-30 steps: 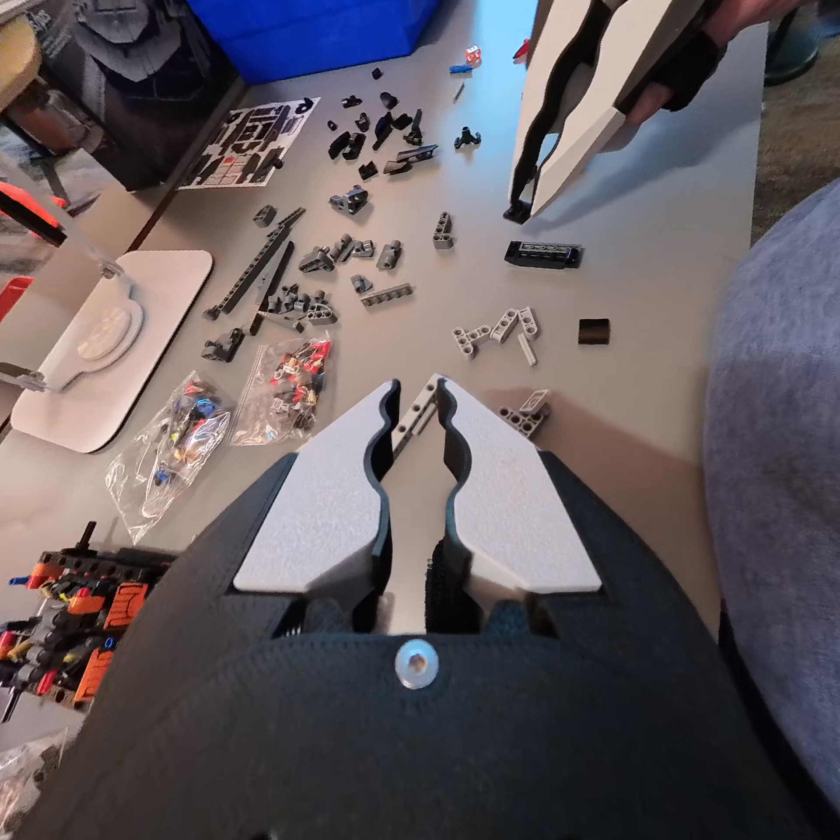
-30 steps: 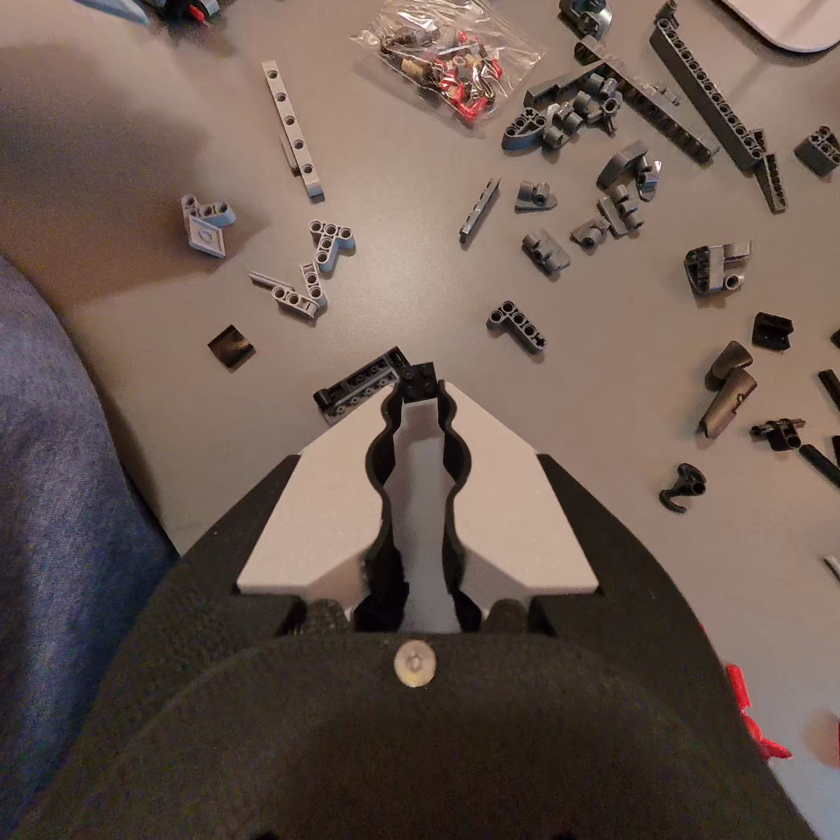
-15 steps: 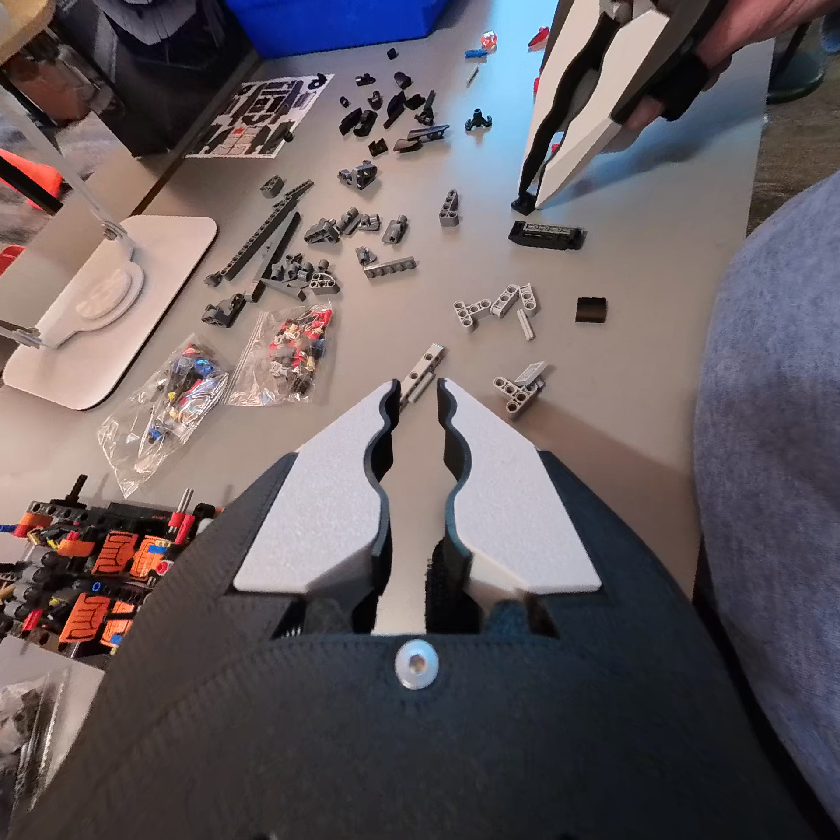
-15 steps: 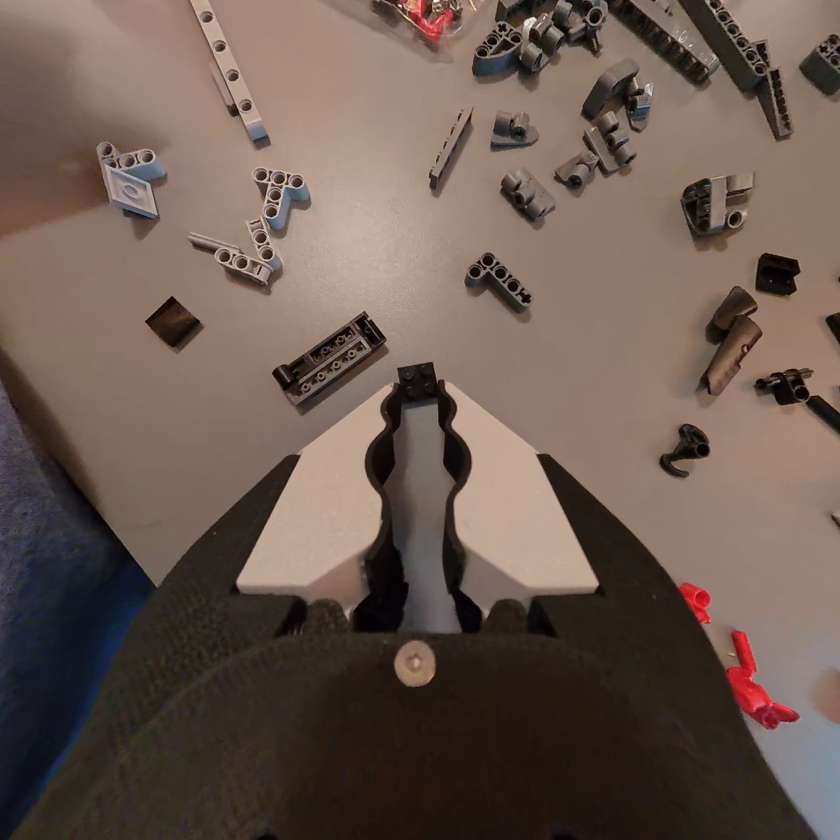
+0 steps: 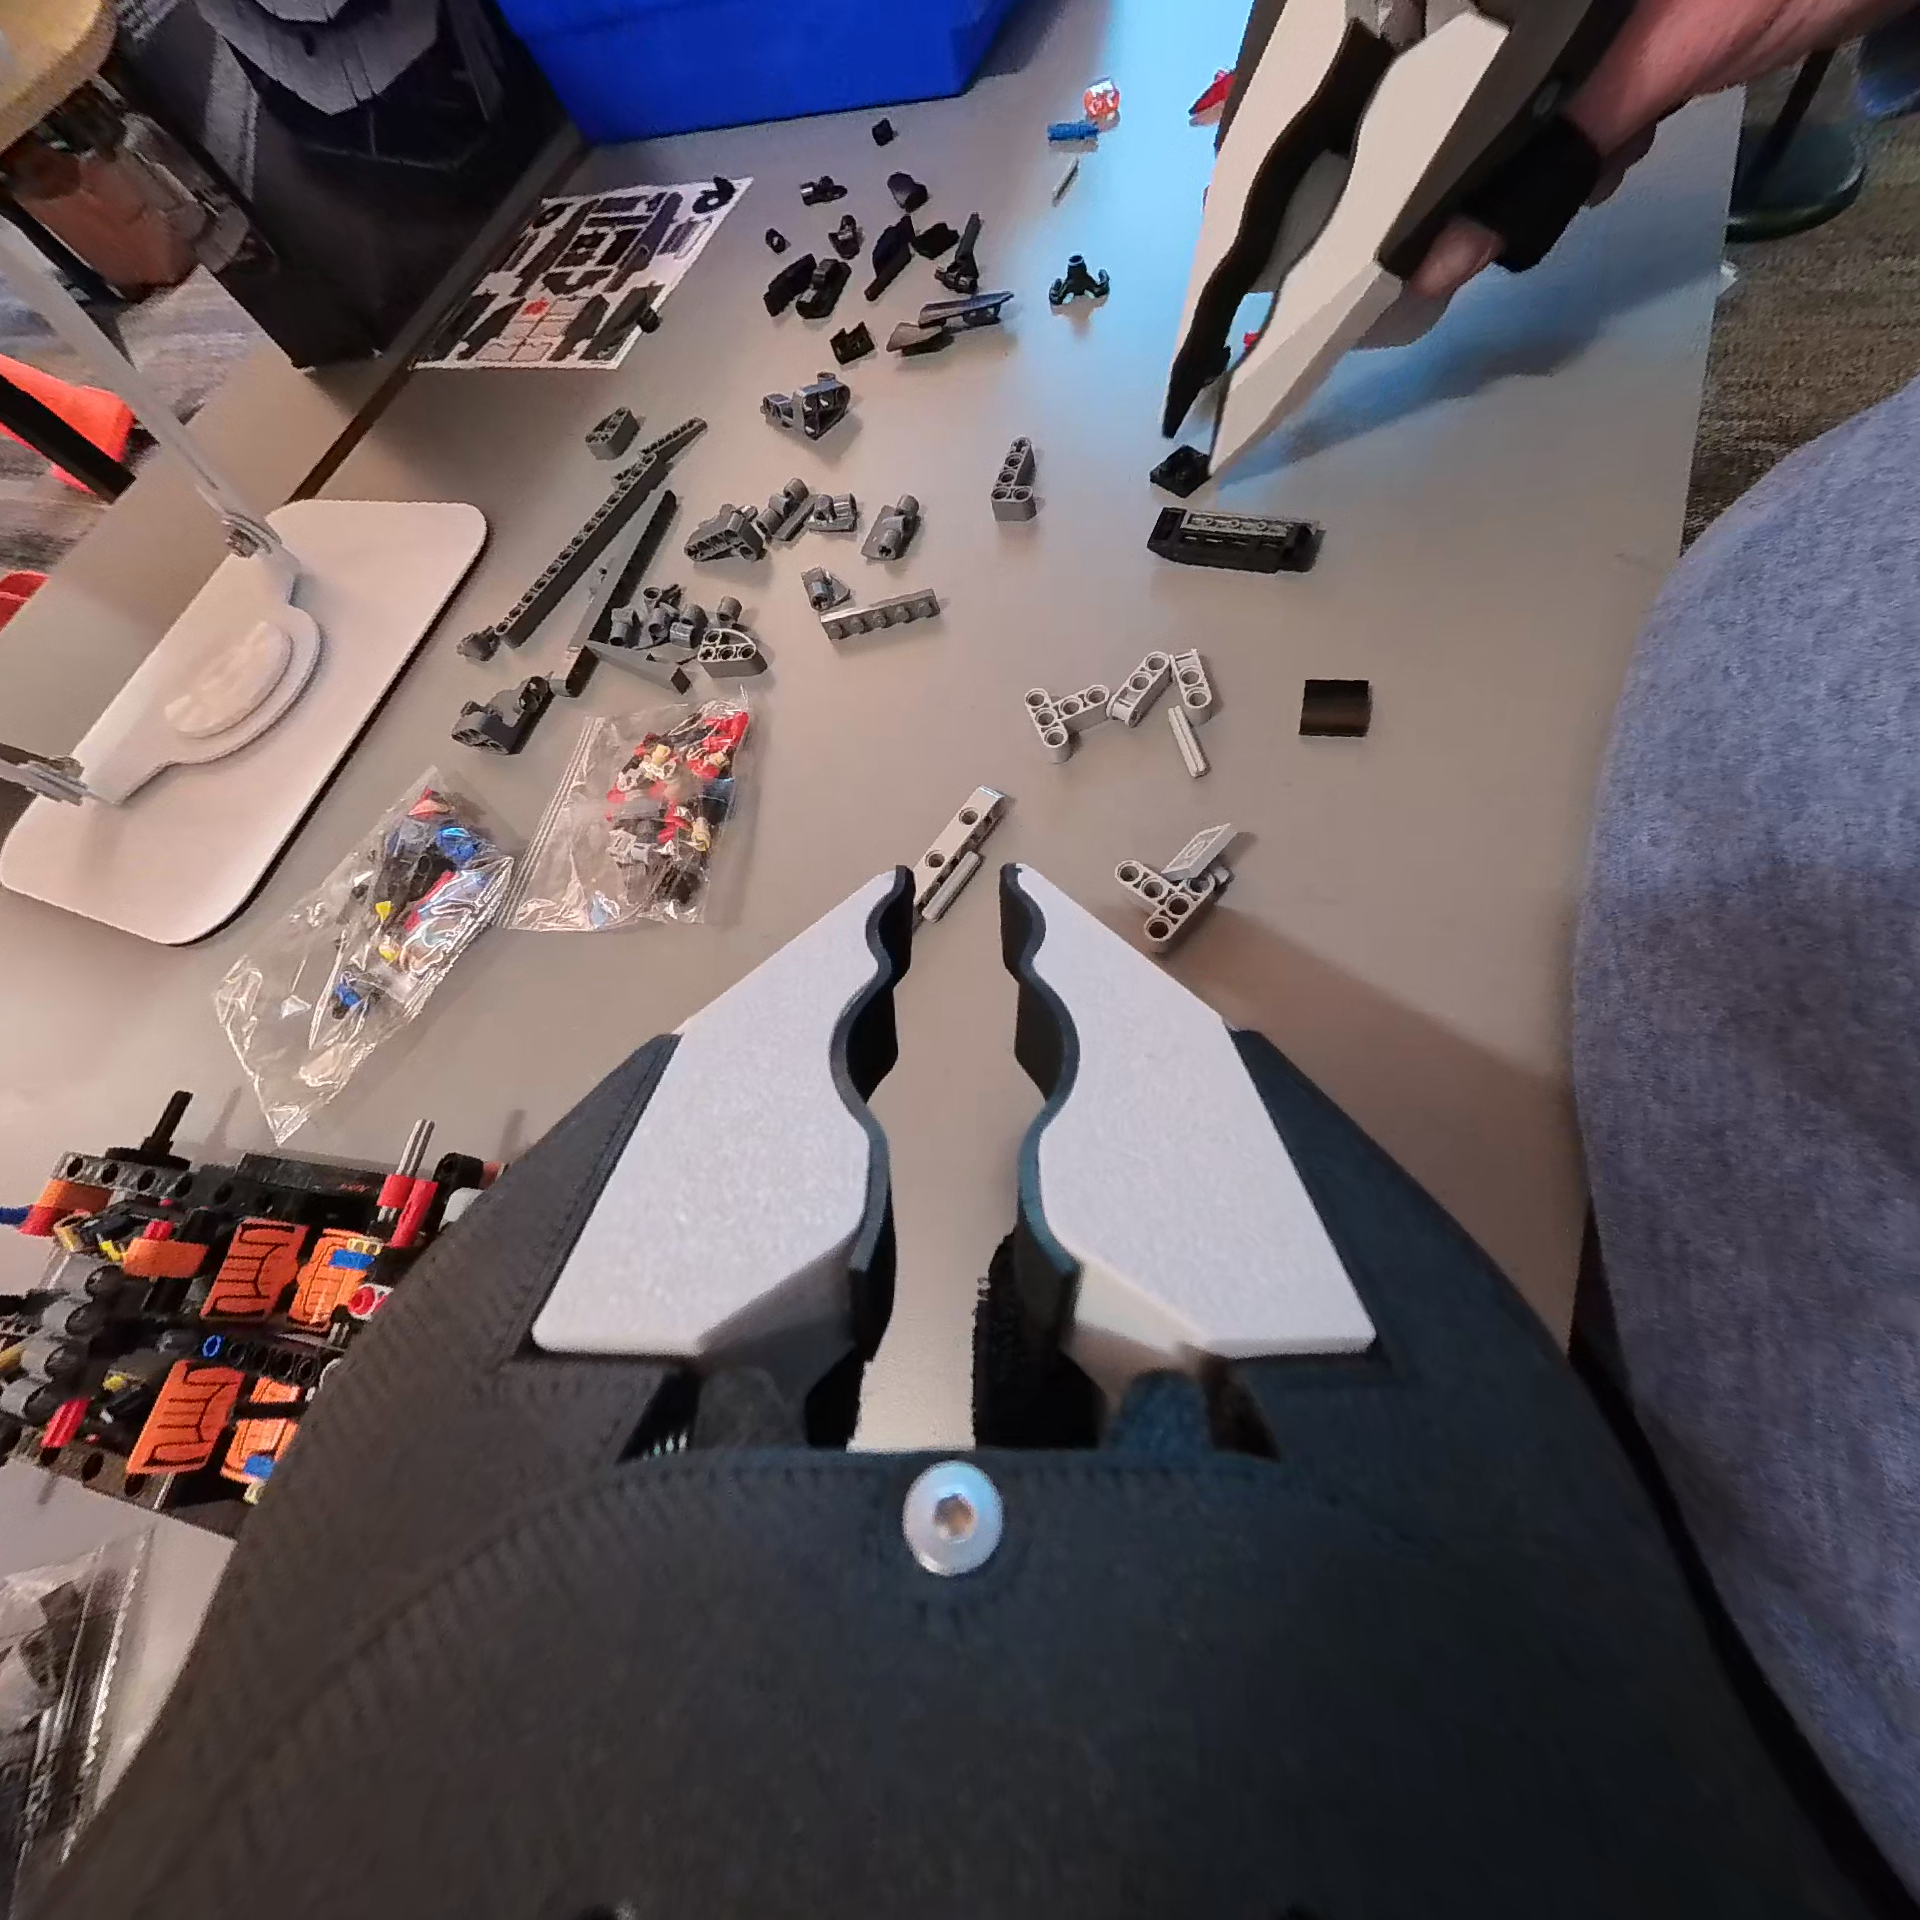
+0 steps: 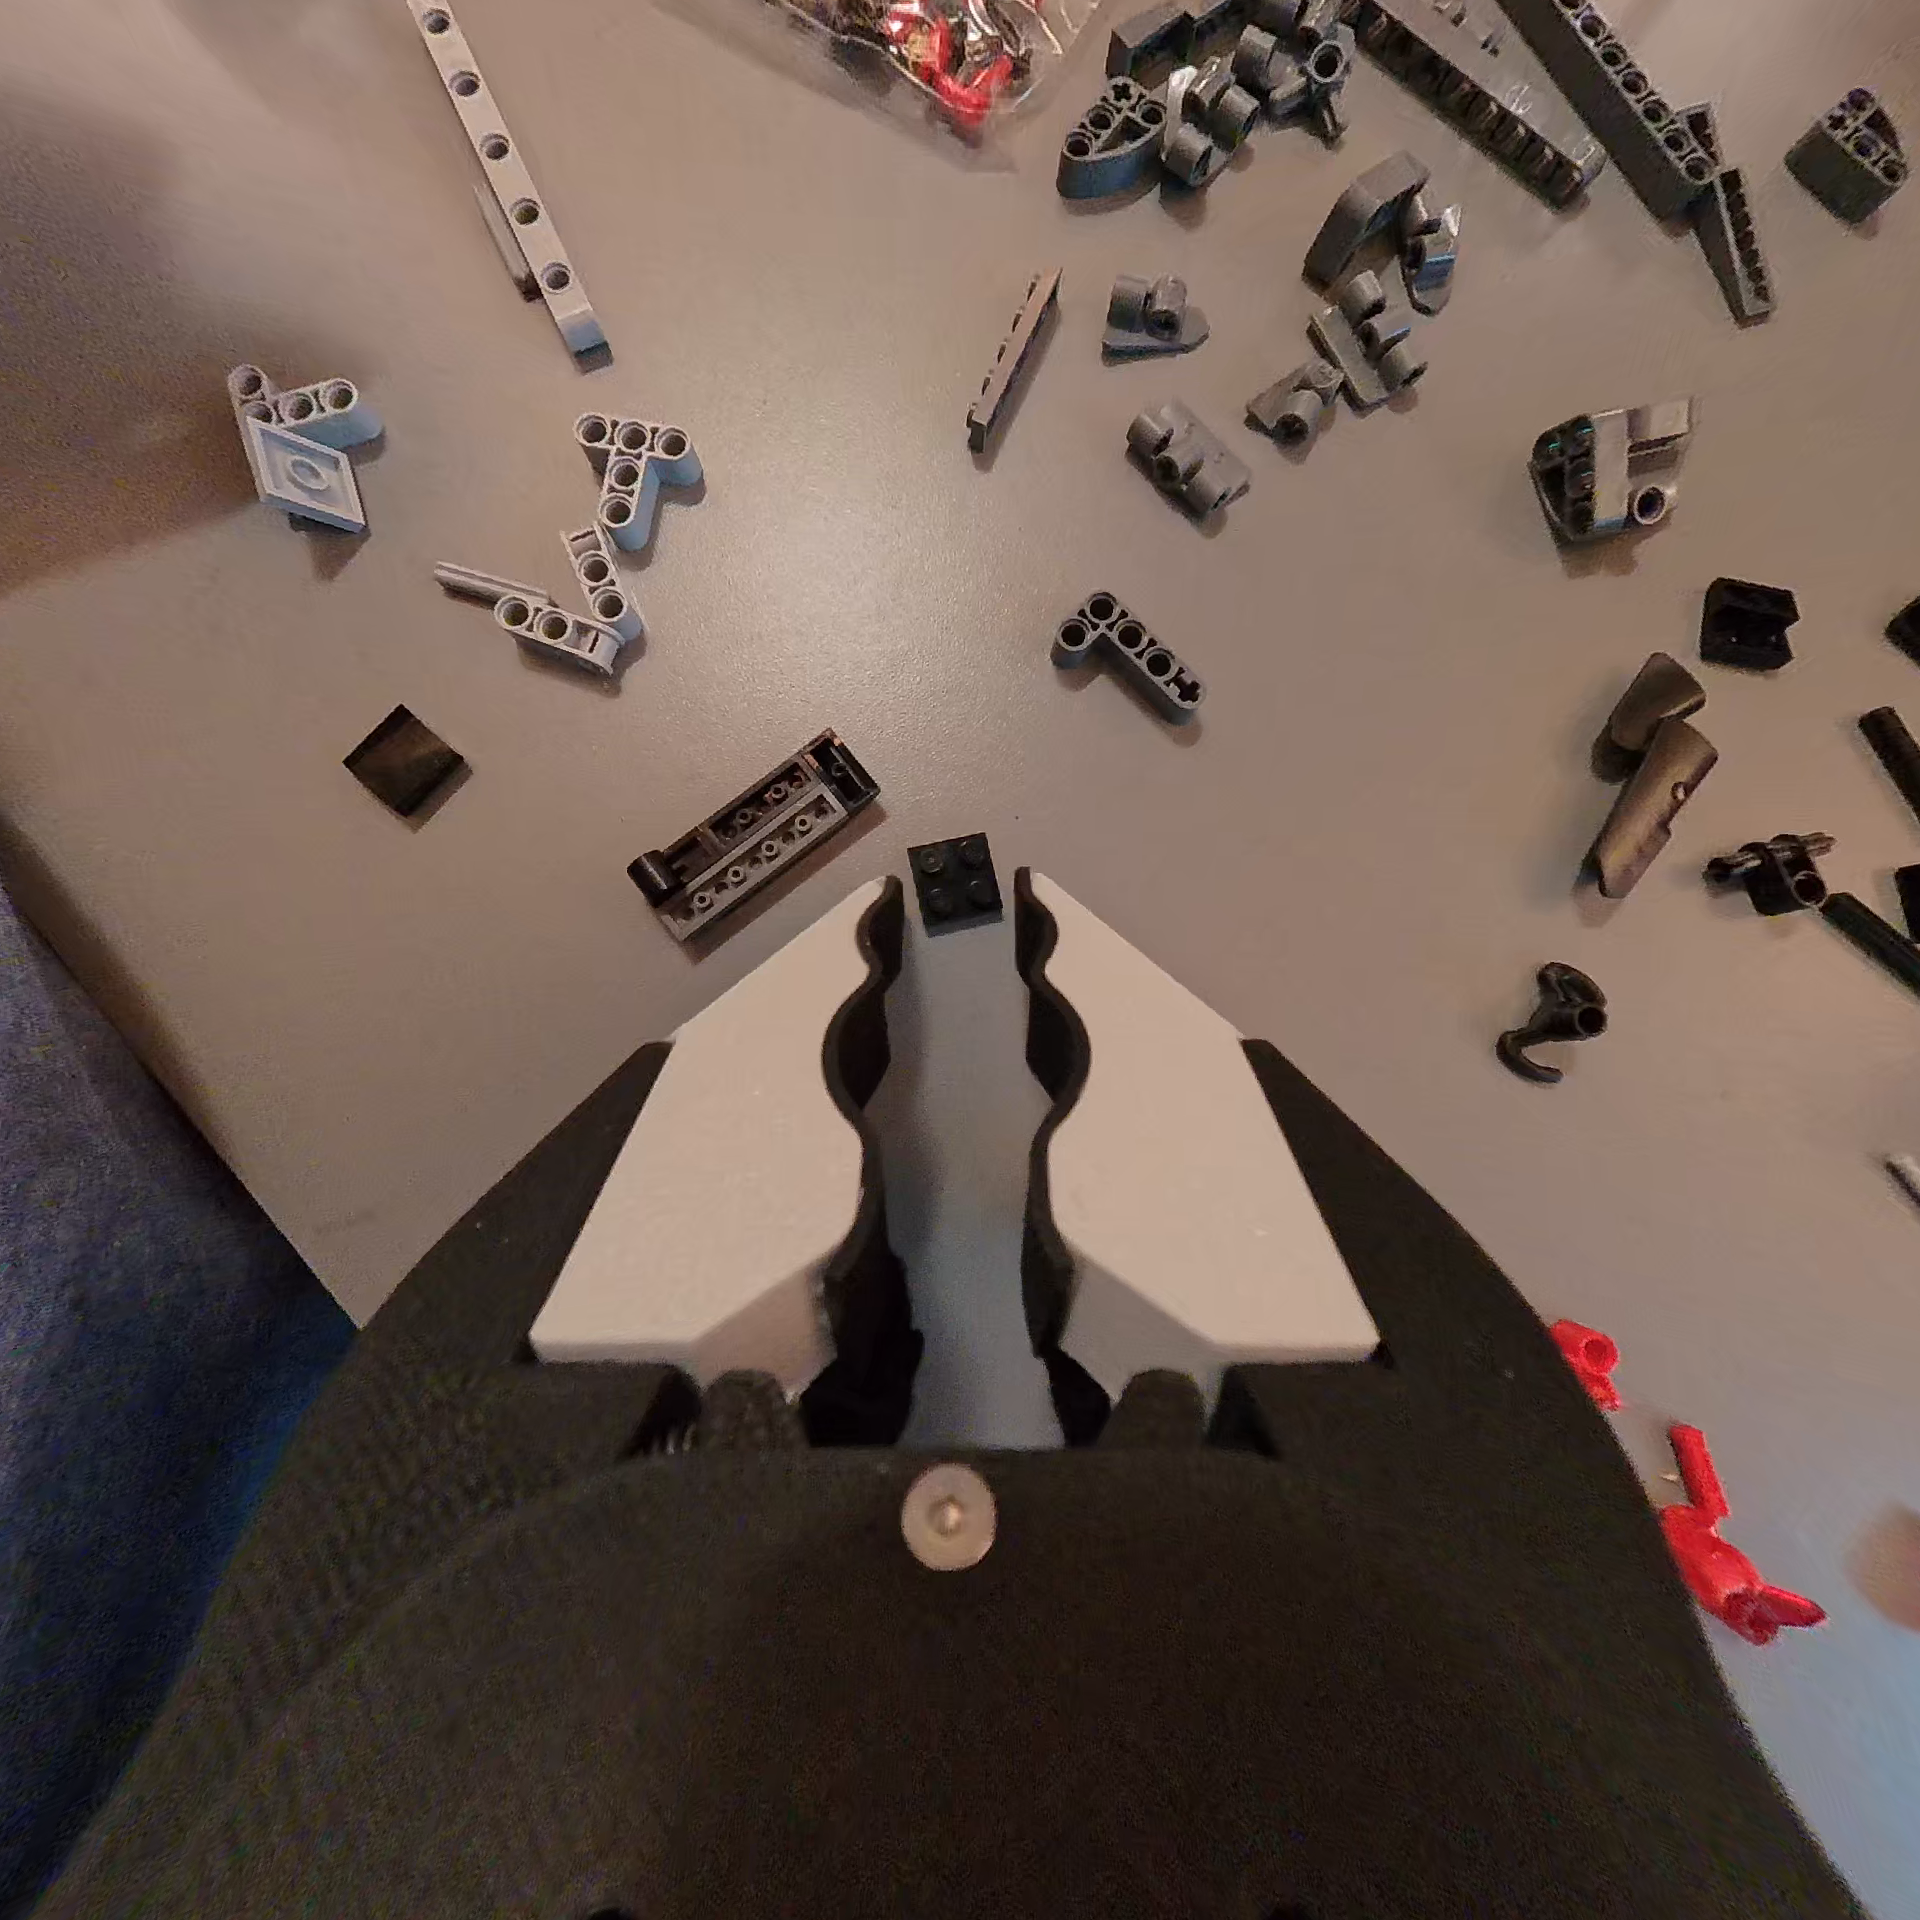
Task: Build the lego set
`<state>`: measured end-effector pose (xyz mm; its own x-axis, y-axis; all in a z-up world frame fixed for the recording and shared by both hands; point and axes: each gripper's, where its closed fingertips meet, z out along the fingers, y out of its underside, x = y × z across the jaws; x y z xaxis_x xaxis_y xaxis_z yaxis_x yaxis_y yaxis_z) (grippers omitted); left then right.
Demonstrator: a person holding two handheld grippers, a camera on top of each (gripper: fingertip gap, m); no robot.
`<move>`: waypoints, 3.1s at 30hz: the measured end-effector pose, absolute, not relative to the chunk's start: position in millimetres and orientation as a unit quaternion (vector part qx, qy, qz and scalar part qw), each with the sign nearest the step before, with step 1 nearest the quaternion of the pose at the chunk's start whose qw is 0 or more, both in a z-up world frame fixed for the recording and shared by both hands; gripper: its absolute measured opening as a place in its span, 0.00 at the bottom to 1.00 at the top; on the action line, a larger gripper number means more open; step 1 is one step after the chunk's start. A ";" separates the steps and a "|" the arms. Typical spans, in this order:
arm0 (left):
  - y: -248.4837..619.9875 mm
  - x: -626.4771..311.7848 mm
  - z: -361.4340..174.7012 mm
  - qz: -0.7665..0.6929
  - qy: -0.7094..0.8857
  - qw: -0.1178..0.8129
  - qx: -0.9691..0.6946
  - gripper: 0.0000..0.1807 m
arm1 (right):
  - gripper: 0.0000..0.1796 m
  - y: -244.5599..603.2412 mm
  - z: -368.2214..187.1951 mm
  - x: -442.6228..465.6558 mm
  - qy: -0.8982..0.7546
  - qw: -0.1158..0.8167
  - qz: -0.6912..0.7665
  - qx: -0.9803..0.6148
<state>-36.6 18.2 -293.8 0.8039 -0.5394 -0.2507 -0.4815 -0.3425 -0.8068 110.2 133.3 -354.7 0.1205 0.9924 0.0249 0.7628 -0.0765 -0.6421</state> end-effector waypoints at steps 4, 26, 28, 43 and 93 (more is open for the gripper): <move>18.2 -36.3 -294.8 -0.031 0.312 0.480 -0.820 0.08 | 0.06 133.3 -350.8 110.2 -0.626 0.267 0.223 -0.698; 17.8 -36.5 -296.4 -0.033 0.311 0.478 -0.821 0.08 | 0.05 140.5 -332.3 108.4 -0.611 0.289 0.242 -0.696; 18.5 -36.4 -295.3 -0.034 0.310 0.480 -0.820 0.09 | 0.06 143.8 -330.0 109.2 -0.609 0.294 0.241 -0.697; 35.3 -31.0 -295.2 -0.028 0.312 0.484 -0.817 0.19 | 0.16 190.7 -313.2 117.6 -0.600 0.324 0.214 -0.700; 134.0 5.4 -305.8 -0.076 0.294 0.471 -0.828 0.17 | 0.15 344.5 -350.9 127.9 -0.583 0.328 0.175 -0.722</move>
